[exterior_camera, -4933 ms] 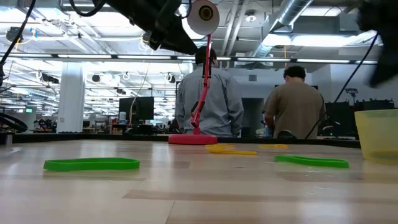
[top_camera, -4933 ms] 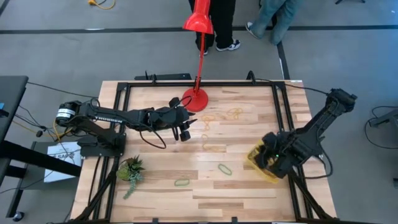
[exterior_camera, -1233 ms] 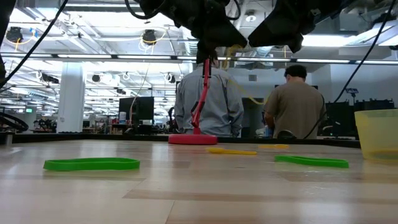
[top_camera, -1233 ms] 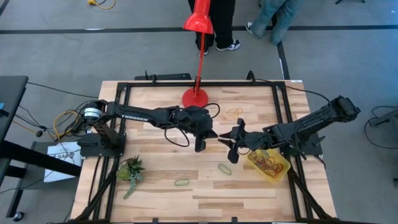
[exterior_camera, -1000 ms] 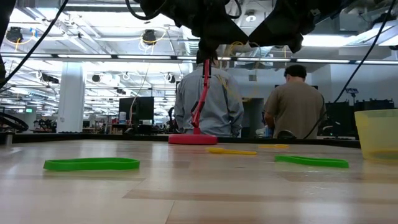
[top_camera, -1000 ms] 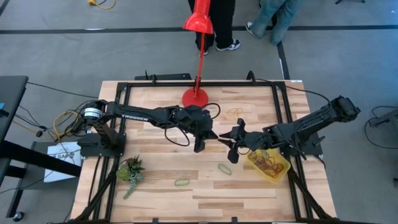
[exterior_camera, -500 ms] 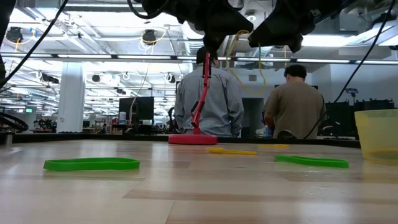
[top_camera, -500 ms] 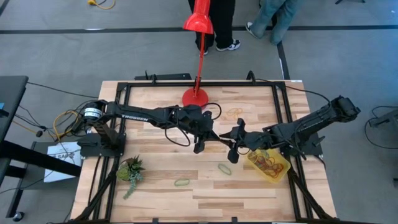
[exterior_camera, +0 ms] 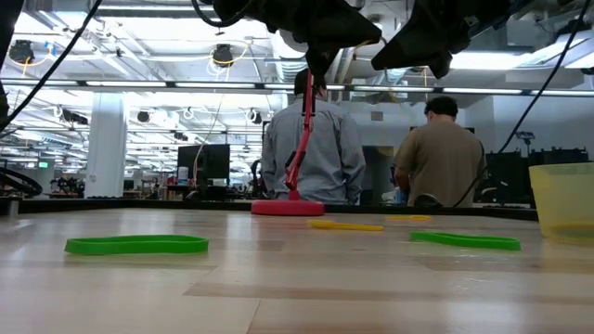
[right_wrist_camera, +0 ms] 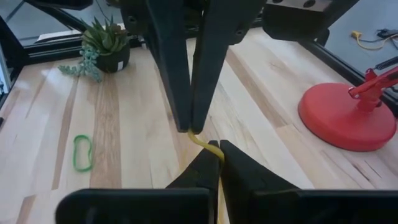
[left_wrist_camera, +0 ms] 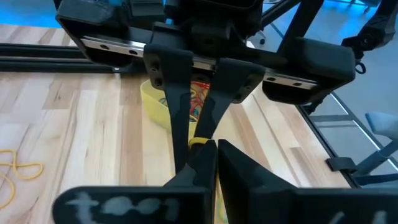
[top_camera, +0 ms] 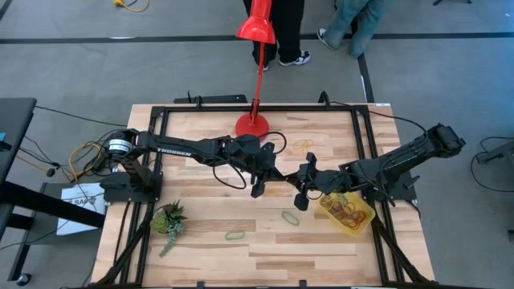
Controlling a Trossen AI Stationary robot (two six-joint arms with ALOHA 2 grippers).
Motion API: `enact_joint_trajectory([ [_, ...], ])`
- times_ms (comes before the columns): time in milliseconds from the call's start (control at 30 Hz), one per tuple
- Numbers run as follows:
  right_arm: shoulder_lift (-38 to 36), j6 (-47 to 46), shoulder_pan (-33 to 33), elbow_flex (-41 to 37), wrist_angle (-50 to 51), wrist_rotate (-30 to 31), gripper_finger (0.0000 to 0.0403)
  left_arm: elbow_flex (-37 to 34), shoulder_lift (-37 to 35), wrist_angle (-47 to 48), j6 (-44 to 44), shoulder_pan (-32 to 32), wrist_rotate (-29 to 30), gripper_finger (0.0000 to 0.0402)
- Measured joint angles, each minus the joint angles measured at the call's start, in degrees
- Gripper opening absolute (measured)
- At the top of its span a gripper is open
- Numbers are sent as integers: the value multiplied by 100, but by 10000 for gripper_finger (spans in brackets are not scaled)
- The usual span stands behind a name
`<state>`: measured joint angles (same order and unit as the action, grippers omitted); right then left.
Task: Pick and place rubber bands into bin
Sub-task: Put the yellow rubber band into the container
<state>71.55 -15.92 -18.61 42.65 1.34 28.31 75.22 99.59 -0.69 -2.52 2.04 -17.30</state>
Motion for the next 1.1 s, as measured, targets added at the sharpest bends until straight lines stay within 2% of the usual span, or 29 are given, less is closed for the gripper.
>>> enact_joint_trajectory([
  [133, -1, -7, 0, 0, 63, -2, 3, 0, 0, 0, 0, 2, 87, 2],
  [400, 0, -12, 1, 0, 184, -2, 1, 0, 0, 195, 191, 4, 890, 29],
  [633, 0, -14, 0, 0, 239, 3, 1, 0, 0, 459, 190, 1, 920, 64],
  [733, 0, -172, 2, 2, 432, 7, 1, 0, 0, 540, 174, 0, 1163, 72],
  [933, -207, -1367, -16, 5, 1850, -2, 1, 0, 0, 873, 141, 6, 1679, 76],
  [1100, -712, -3306, -320, 229, 3435, 103, 1, 0, 0, 1099, 136, 4, 1696, 76],
])
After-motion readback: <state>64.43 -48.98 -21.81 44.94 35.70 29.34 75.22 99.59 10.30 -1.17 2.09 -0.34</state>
